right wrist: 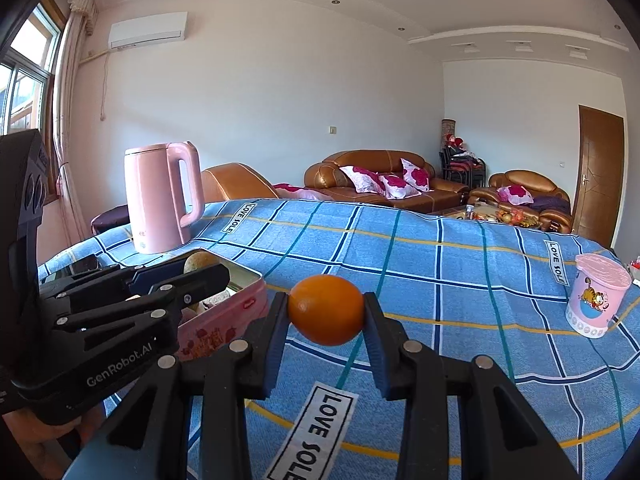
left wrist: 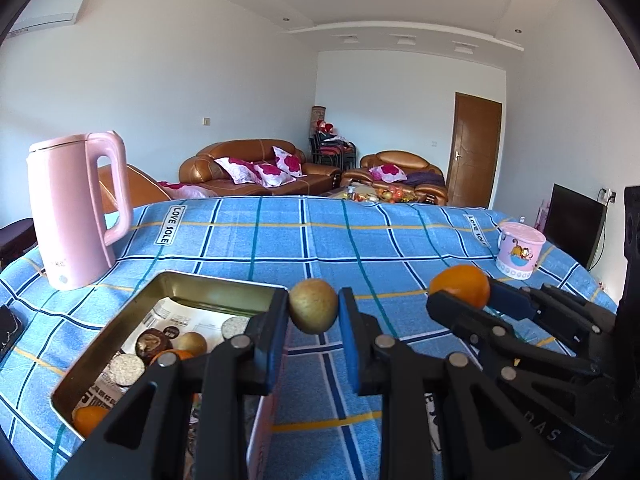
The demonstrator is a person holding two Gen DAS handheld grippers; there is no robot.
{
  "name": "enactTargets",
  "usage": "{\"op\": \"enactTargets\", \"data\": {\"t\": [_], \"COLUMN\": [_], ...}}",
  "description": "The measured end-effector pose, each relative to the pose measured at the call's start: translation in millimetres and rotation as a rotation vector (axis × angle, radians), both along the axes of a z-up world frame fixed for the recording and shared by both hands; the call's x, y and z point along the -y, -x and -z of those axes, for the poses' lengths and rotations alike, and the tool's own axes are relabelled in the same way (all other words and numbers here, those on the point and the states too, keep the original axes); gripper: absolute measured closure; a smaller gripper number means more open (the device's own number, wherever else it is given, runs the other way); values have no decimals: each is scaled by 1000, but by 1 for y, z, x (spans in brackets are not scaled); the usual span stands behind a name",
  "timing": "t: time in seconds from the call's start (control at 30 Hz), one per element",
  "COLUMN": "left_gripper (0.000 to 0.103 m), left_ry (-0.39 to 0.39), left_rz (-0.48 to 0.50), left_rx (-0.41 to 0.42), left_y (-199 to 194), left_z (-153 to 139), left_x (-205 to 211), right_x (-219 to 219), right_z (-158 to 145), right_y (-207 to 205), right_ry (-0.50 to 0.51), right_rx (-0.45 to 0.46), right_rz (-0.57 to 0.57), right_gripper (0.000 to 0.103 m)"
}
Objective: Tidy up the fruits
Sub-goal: 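Carry both held fruits over the pink tin and lower them inside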
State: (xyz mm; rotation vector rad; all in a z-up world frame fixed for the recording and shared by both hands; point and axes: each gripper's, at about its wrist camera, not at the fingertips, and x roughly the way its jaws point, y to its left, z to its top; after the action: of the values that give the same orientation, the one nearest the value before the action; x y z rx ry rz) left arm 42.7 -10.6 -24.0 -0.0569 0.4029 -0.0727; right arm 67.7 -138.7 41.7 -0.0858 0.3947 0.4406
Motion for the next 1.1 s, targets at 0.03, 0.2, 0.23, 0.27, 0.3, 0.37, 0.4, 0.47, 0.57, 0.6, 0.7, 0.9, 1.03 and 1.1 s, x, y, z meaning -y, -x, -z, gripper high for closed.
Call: {"op": "enactTargets", "data": {"t": [0.03,0.2,0.23,0.27,0.3,0.37,0.4,0.47,0.57,0.6,0.7,0.9,1.03,1.1], "left_gripper": [77,77,77,77,77,77,77,77,77,77,77,77,77,77], "left_ry": [-7,-18,-21,-25,-28,-33,-37,-48,-51,-51,-57,-51,-54,-60], "left_rz": [-6,-32,-37,-44,-51,-64,-70,-86,-102,-109,-135,-175,-194,-204], "left_rx": [0,-5,-5,-5,-5,-5,-5,-3,-10,-12,-18,-36,-46,-48], "left_y": [2,10,11,13,14,18,19,22,25,26,28,30,31,32], "left_z": [0,-2,-2,-2,-3,-5,-6,-8,-9,-9,-8,-6,-5,-5], "left_x": [-2,-14,-16,-19,-22,-27,-29,-34,-42,-45,-55,-75,-86,-89], "right_x": [-3,-18,-22,-25,-27,-33,-36,-41,-48,-50,-58,-74,-83,-87], "right_z": [-1,-6,-8,-9,-10,-13,-14,-16,-17,-18,-20,-23,-25,-25], "right_y": [1,6,8,9,10,12,12,14,15,16,18,23,27,27], "right_ry": [-1,-9,-10,-11,-10,-9,-10,-15,-17,-17,-14,-4,3,4], "right_rx": [0,-1,1,2,4,8,10,8,8,8,10,16,22,19], "right_rz": [-5,-34,-42,-50,-56,-67,-72,-85,-103,-109,-127,-162,-179,-186], "right_gripper": [64,64,64,64,64,64,64,64,64,64,64,64,64,64]}}
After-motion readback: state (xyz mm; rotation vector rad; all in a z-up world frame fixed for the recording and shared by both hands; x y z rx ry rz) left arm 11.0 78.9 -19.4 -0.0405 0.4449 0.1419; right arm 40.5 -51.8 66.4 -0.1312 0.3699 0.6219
